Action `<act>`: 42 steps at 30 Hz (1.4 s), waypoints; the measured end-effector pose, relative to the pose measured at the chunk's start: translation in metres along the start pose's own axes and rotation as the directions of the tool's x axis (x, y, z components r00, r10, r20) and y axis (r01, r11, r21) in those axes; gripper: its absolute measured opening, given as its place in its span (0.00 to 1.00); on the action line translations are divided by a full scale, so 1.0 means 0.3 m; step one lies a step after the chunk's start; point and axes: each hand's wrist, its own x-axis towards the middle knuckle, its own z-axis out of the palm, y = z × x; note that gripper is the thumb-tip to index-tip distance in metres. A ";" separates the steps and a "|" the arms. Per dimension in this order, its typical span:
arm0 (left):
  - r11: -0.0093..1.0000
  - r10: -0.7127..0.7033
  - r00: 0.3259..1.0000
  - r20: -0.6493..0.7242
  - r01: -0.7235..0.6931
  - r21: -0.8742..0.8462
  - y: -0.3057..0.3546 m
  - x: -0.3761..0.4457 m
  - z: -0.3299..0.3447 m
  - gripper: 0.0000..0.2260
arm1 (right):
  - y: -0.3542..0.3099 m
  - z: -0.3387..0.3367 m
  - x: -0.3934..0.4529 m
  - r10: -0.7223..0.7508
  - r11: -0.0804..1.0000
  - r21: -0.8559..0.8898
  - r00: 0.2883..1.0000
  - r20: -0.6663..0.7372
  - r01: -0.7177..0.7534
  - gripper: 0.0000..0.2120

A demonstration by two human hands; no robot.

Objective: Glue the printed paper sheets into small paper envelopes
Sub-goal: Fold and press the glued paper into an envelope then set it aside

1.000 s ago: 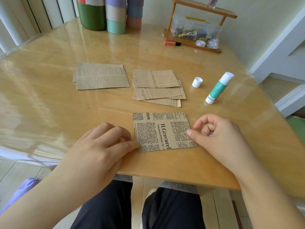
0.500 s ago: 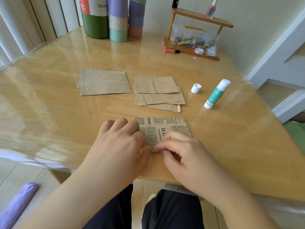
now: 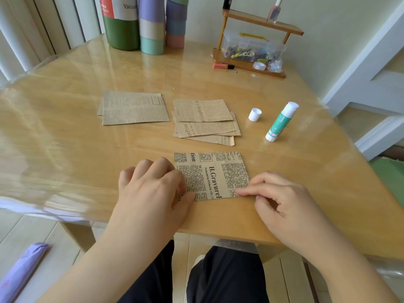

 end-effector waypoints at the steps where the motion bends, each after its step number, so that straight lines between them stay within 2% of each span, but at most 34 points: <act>1: 1.000 0.004 1.000 -0.010 -0.004 -0.016 0.005 -0.001 0.004 0.06 | -0.004 0.000 0.002 0.005 1.000 -0.008 1.000 0.002 -0.005 0.17; 3: 0.998 0.038 0.999 -0.026 -0.039 -0.046 0.016 0.004 0.015 0.02 | -0.025 0.003 0.012 0.009 1.000 -0.008 1.000 0.003 -0.009 0.17; 7: 0.994 0.098 0.995 -0.018 -0.099 -0.043 0.034 0.025 0.026 0.06 | -0.093 0.038 0.041 -0.033 0.997 0.074 0.997 0.064 0.029 0.19; 11: 0.992 0.102 0.995 -0.009 -0.103 -0.071 0.036 0.026 0.026 0.07 | -0.125 0.087 0.055 -0.087 0.995 0.069 0.988 0.132 0.078 0.22; 16: 0.996 0.044 0.999 -0.028 -0.046 -0.074 0.013 0.012 0.022 0.06 | -0.081 0.059 0.040 -0.051 0.997 0.067 0.995 0.083 0.045 0.19; 23: 0.998 -0.003 0.999 -0.038 0.000 -0.060 0.014 -0.005 0.009 0.07 | -0.004 0.010 0.013 0.049 0.998 -0.037 0.999 -0.022 -0.050 0.18; 26: 0.999 0.000 1.000 -0.028 -0.001 -0.038 0.021 0.006 0.005 0.06 | -0.021 0.022 0.031 0.032 0.996 -0.087 0.998 -0.048 -0.036 0.14; 31: 0.997 0.055 0.998 0.033 -0.053 -0.056 0.050 0.034 0.014 0.06 | -0.096 0.060 0.069 -0.065 0.997 0.034 0.997 0.029 0.064 0.15; 34: 0.997 0.060 0.996 0.072 -0.056 -0.047 0.060 0.034 0.026 0.10 | -0.109 0.096 0.082 -0.082 0.996 0.044 0.994 0.075 0.079 0.16; 38: 0.999 0.041 0.998 0.044 -0.039 -0.032 0.033 0.027 0.020 0.05 | -0.085 0.081 0.076 -0.054 0.998 0.035 0.998 0.044 0.053 0.14; 42: 1.000 0.022 0.999 0.025 -0.022 -0.008 0.010 0.026 0.005 0.09 | -0.030 0.036 0.059 0.005 0.999 -0.036 1.000 -0.006 -0.005 0.14</act>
